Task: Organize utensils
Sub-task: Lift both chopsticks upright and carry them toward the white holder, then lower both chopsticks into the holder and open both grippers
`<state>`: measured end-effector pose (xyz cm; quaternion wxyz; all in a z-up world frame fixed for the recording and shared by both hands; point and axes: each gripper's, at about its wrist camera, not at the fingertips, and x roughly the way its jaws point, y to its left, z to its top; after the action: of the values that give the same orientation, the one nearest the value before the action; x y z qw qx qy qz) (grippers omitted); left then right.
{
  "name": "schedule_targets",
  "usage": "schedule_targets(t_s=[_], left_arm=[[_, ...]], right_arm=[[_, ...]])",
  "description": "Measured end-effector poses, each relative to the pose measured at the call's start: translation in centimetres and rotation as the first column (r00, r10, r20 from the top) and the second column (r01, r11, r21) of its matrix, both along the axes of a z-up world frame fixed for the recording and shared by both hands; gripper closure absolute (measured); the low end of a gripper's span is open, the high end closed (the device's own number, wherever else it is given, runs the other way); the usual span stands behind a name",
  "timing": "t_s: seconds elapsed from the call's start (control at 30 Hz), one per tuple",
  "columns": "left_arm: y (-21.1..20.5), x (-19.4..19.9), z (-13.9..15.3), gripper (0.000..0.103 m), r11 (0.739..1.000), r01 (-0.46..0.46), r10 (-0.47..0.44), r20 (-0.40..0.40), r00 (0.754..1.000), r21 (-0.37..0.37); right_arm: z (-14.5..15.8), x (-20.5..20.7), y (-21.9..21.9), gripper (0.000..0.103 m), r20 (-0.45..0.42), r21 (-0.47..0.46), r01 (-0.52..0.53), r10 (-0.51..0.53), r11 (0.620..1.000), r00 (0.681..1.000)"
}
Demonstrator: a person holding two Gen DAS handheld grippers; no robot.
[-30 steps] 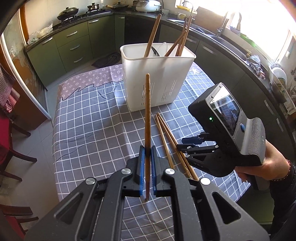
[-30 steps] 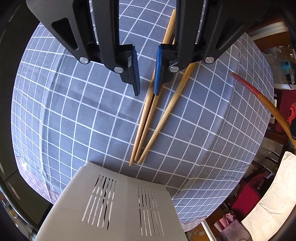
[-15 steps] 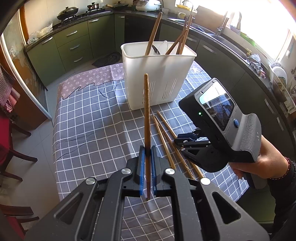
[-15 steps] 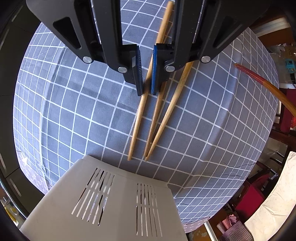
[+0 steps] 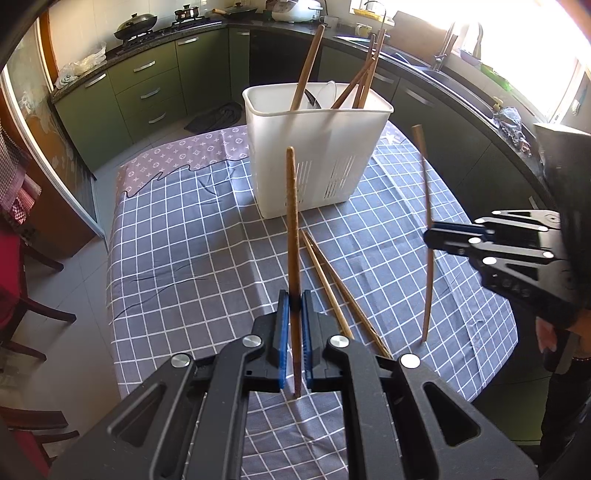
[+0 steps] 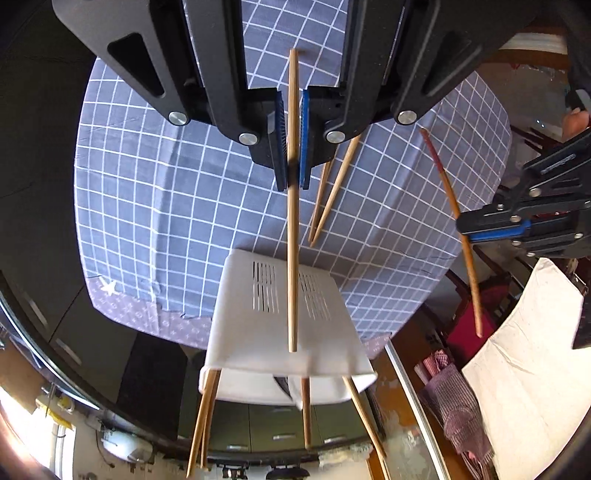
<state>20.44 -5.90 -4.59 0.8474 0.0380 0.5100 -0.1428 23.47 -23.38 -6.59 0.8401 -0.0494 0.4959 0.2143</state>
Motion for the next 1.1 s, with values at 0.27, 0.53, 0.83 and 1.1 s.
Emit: schedule_targets(t_s=[0.27, 0.53, 0.83, 1.1], left_arm=[[0.1, -0.7, 0.6, 0.096, 1.0, 0.005, -0.006, 0.017, 1.0, 0.005], [0.0, -1.2, 1.8, 0.096, 1.0, 0.011, -0.011, 0.041, 0.999, 0.011], [0.0, -1.2, 3.5, 0.097, 1.0, 0.009, -0.01, 0.072, 0.997, 0.01], [0.2, -0.3, 8.6, 0.096, 1.0, 0.002, 0.001, 0.153, 0.988, -0.017]], right_arm=[[2.7, -3.4, -3.5, 0.096, 0.074, 0.02, 0.025, -0.027, 0.999, 0.997], [3.2, -3.5, -4.1, 0.096, 0.071, 0.042, 0.021, -0.024, 0.999, 0.997], [5.1, -3.6, -4.4, 0.096, 0.109, 0.065, 0.027, -0.034, 0.997, 0.993], [11.6, -2.8, -5.0, 0.096, 0.207, 0.127, 0.029, -0.055, 0.992, 0.977]])
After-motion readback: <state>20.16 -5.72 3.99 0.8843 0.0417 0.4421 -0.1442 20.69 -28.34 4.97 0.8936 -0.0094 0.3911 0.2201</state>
